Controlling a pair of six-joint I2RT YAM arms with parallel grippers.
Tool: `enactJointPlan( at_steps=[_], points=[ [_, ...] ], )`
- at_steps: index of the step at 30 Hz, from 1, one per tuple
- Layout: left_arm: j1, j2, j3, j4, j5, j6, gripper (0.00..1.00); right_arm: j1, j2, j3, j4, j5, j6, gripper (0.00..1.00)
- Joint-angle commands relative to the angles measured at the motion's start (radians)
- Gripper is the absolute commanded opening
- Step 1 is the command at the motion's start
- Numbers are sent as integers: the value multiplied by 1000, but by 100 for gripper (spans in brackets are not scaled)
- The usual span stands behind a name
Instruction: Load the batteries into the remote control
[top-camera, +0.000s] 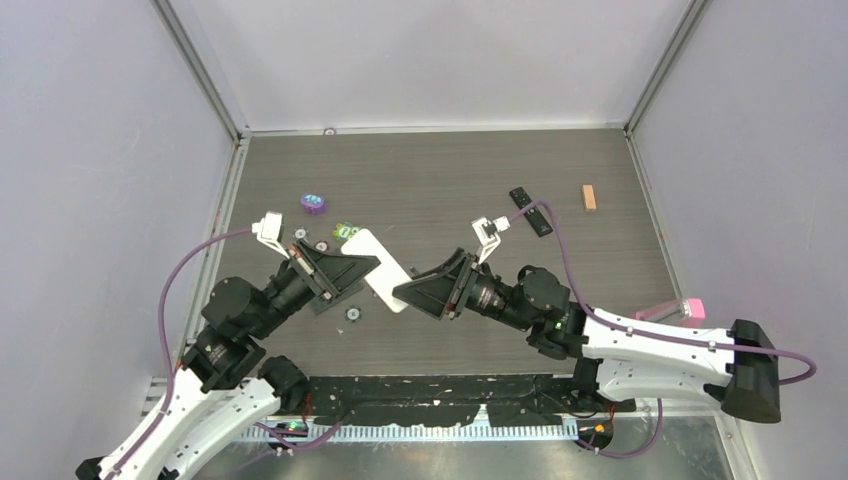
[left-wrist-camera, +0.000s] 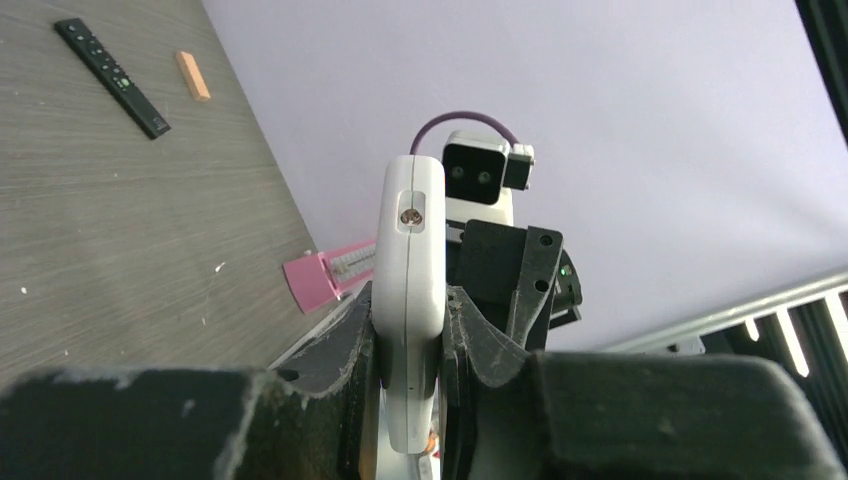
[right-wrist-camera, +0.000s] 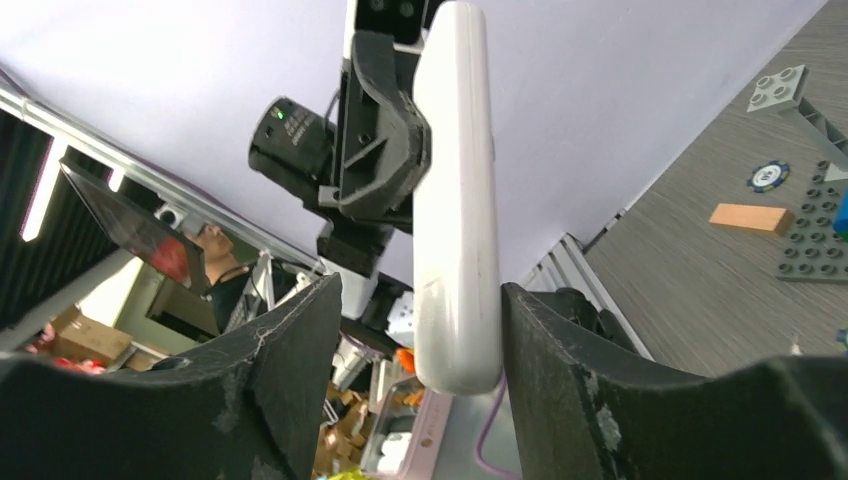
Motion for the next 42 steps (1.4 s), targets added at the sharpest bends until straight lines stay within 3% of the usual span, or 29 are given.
enactJointPlan(
  at_steps=[1, 5, 9, 11, 14, 16, 19, 25, 29, 33, 37, 41, 42],
  points=[
    [1, -40, -33, 118, -108, -89, 0, 20, 53, 27, 178, 78, 61, 60],
    [0, -62, -52, 140, -122, -96, 0, 38, 96, 39, 186, 98, 103, 41],
    [1, -75, -52, 127, -118, -84, 0, 47, 112, 25, 214, 105, 122, 14],
    [1, -80, -53, 106, -99, -80, 11, 47, 113, 43, 179, 82, 115, 7],
    [2, -91, -18, 52, -25, -19, 39, 46, 98, 76, 82, 12, 84, 5],
    [0, -95, 19, -21, 31, 46, 50, 41, 75, 80, 33, -41, 65, 5],
    [1, -99, 41, -58, 117, 91, 56, 23, 38, 90, -37, -130, 48, 5],
    [1, -80, 73, -90, 217, 137, 46, -6, 11, 121, -151, -281, 46, 5],
    [1, -62, 80, -116, 242, 129, 36, -18, 7, 131, -195, -315, 44, 5],
    [1, -45, 46, -41, 285, 80, 25, -32, 11, 138, -216, -305, 41, 5],
    [1, -23, 15, 16, 305, 38, 0, -39, 21, 126, -197, -281, 45, 5],
    [1, -23, -24, 81, 269, -31, 0, -40, 16, 79, -123, -205, 65, 18],
    [1, -29, -36, 97, 254, -49, 0, -40, 13, 70, -110, -170, 69, 28]
  ],
)
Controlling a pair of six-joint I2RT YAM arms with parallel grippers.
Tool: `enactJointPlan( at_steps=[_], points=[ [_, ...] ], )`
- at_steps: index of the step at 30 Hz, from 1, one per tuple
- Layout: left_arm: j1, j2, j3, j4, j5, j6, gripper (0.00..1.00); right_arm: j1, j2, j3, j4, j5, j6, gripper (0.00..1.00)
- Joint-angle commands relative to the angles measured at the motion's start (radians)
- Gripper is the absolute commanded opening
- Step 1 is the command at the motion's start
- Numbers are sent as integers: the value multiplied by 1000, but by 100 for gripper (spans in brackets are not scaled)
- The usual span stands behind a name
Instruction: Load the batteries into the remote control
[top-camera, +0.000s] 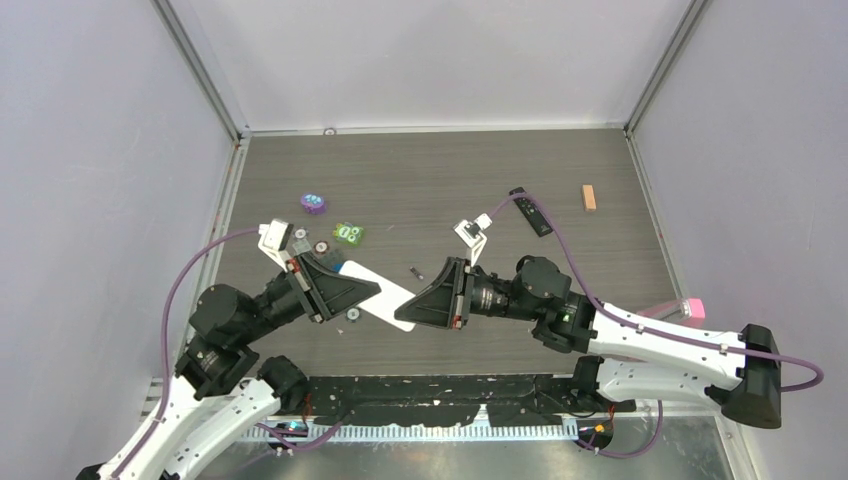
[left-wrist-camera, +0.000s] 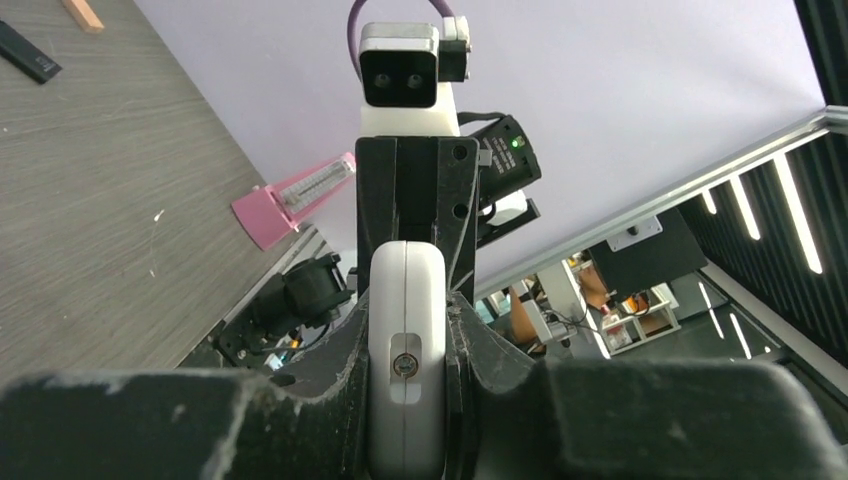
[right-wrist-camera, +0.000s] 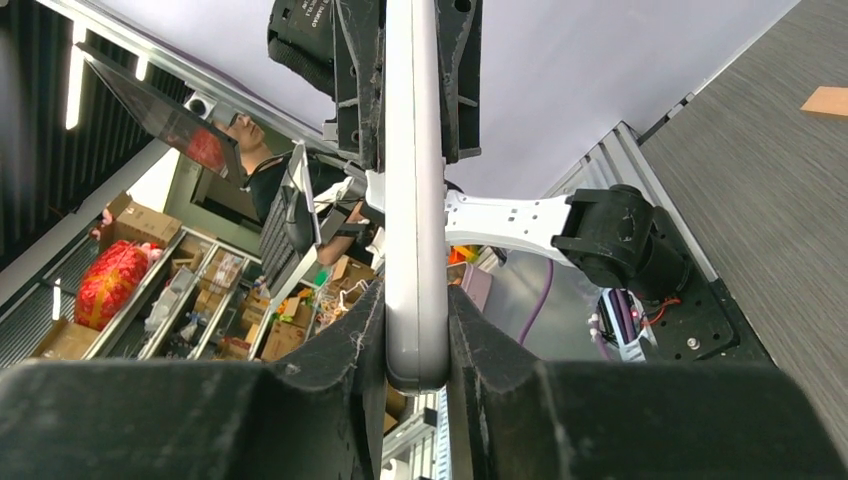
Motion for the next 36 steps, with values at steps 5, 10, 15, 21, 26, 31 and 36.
enactJointPlan(
  at_steps=[5, 10, 15, 21, 26, 31, 36],
  points=[
    [-5, 0, -65, 131, -42, -101, 0, -3, 22, -54, 146, 208, 25, 45],
    [-4, -29, -76, 129, -84, -114, 0, -4, 38, -84, 196, 265, 43, 44],
    [-4, -82, -91, 118, -163, -118, 0, 3, 3, -160, 266, 349, 75, 41],
    [-4, -109, -112, 144, -201, -130, 0, 6, -15, -198, 289, 368, 74, 42],
    [-4, -109, -103, 179, -185, -119, 0, 6, 11, -193, 291, 349, 82, 35],
    [-4, -104, -102, 185, -181, -114, 0, 8, 53, -179, 335, 286, 99, 43],
    [-5, -107, -101, 179, -186, -106, 0, 13, 88, -164, 351, 267, 100, 47]
  ],
)
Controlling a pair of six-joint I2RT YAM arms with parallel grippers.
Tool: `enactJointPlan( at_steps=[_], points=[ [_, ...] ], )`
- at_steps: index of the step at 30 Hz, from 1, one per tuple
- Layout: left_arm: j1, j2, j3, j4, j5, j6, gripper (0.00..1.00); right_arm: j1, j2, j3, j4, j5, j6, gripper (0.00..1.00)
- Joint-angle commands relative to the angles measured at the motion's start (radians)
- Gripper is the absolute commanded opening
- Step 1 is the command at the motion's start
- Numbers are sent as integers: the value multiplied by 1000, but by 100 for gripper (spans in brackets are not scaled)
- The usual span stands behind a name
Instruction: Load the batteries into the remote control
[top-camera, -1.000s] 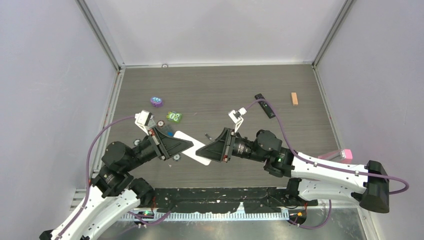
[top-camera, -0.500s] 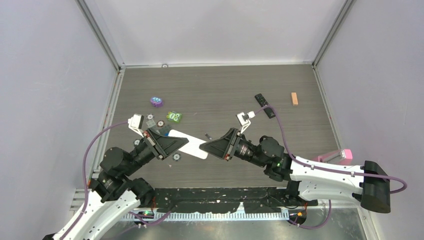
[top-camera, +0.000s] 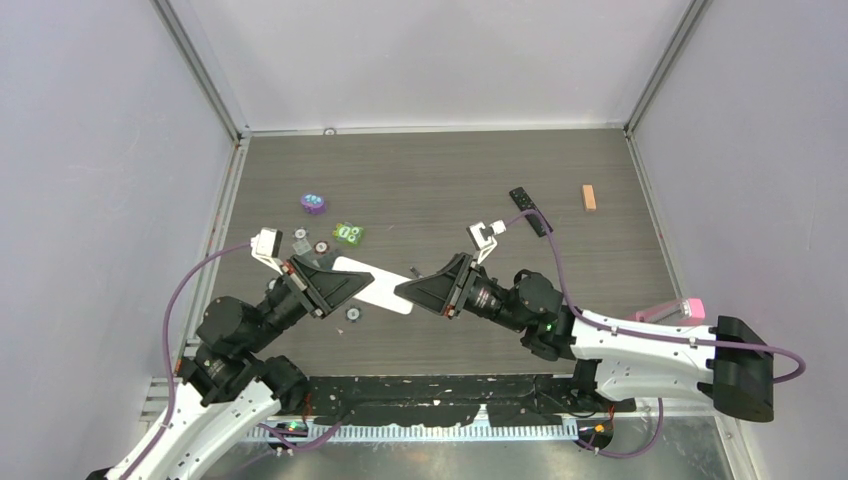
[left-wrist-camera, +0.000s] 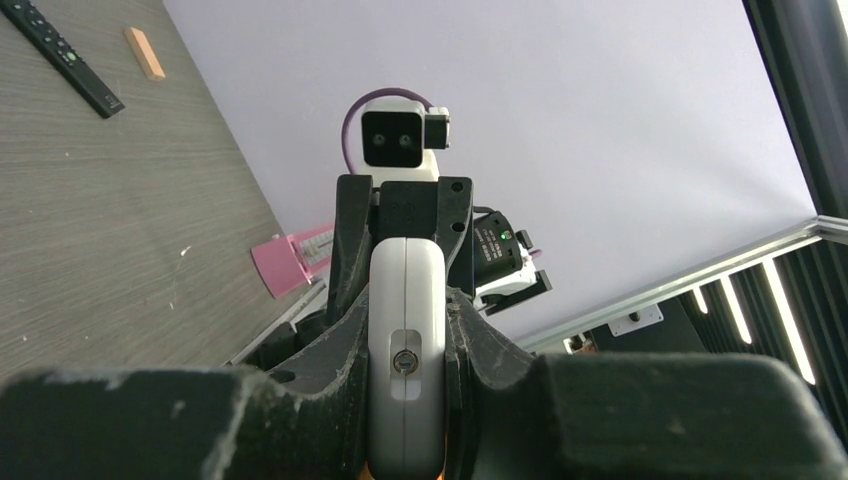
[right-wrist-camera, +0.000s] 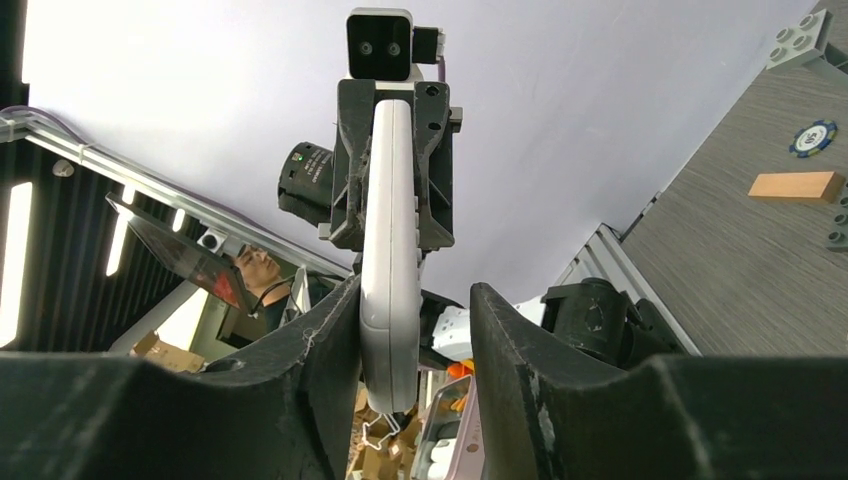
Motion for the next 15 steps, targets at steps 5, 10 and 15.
enactJointPlan(
  at_steps=[5, 10, 15],
  points=[
    [-3, -25, 32, 99, -10, -8, 0, 5, 37, 21, -13, -17, -6, 41],
    [-3, -34, 28, 59, -58, -47, 0, 6, 41, 12, -41, -37, -25, 19],
    [-4, -84, -20, 52, -164, -95, 0, 8, 21, -55, -35, -25, -55, 6]
  ],
)
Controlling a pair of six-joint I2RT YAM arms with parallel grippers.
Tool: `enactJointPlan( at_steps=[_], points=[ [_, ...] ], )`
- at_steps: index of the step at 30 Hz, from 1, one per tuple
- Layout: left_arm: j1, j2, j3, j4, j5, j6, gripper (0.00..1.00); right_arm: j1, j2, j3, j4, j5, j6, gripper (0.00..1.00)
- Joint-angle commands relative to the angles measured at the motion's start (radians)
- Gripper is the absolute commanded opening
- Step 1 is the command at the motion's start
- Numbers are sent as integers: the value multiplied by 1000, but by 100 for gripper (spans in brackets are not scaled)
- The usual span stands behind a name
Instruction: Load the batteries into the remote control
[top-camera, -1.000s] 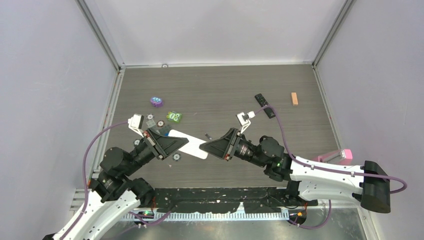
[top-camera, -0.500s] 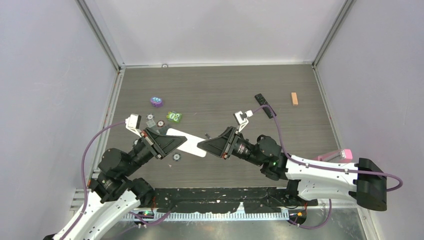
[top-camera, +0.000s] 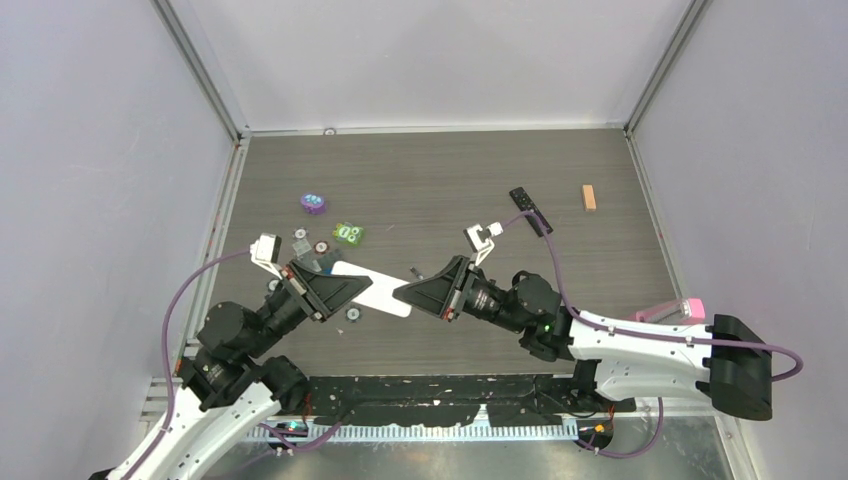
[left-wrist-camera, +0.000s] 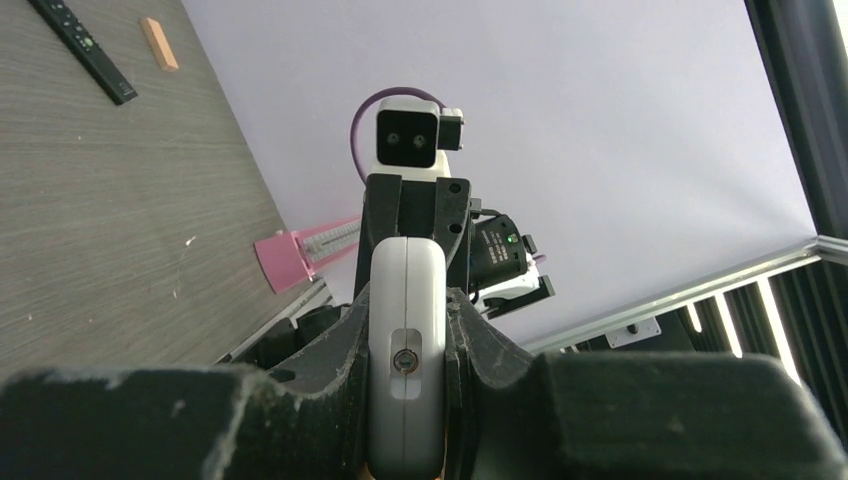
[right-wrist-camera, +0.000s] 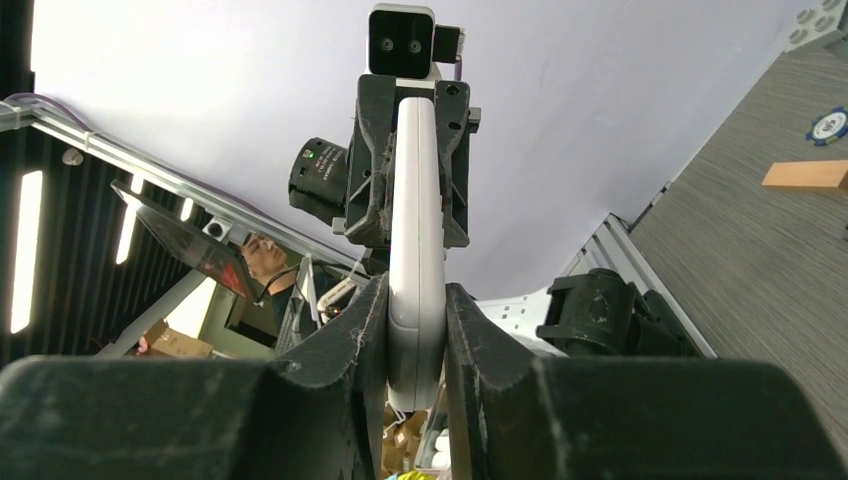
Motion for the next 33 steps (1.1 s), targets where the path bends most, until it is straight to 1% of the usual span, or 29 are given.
enactJointPlan(
  at_steps=[1, 6, 10, 15, 18, 20, 24, 25, 29, 33],
  points=[
    [-2, -66, -20, 93, -145, -76, 0, 6, -2, -62, -66, -2, -73, 6],
    [-2, -147, -44, 55, -273, -73, 0, 6, -49, -142, -26, 1, -98, 5],
    [-2, -178, -52, 30, -315, -64, 0, 3, -68, -179, 5, 3, -95, 5],
    [-2, -174, -53, 29, -316, -50, 0, -11, -70, -180, 11, 4, -68, 5],
    [-3, -147, -52, 37, -288, -47, 0, -13, -60, -154, -11, 7, -55, 5],
    [-3, -123, -50, 47, -265, -38, 0, -14, -51, -127, -35, 16, -41, 7],
    [-2, -78, -17, -17, -245, 17, 0, -20, -53, -111, -61, 41, -11, 8],
    [-2, -71, -10, -28, -245, 45, 0, -22, -59, -112, -67, 72, -6, 8],
    [-2, -56, 20, -117, -282, 137, 0, -34, -119, -128, -146, 137, -1, 6],
    [-2, -36, 35, -166, -286, 205, 0, -66, -180, -135, -358, 179, -33, 5]
  ],
)
